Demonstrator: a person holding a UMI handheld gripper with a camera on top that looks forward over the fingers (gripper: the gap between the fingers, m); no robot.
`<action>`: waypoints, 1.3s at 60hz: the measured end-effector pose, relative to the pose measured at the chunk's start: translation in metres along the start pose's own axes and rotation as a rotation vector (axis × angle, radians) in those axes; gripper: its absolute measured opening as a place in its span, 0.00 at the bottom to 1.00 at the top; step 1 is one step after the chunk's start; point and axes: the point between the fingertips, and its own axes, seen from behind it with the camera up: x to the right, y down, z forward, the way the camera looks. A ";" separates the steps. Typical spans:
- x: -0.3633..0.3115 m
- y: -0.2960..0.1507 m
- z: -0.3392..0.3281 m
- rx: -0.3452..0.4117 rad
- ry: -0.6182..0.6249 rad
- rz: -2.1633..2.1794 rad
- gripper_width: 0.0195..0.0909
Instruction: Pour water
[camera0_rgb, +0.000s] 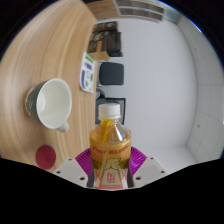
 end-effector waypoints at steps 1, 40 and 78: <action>0.004 -0.006 -0.003 0.027 0.003 0.103 0.36; -0.133 0.028 0.023 0.196 -0.231 1.647 0.37; -0.128 0.036 -0.032 0.198 -0.378 1.685 0.90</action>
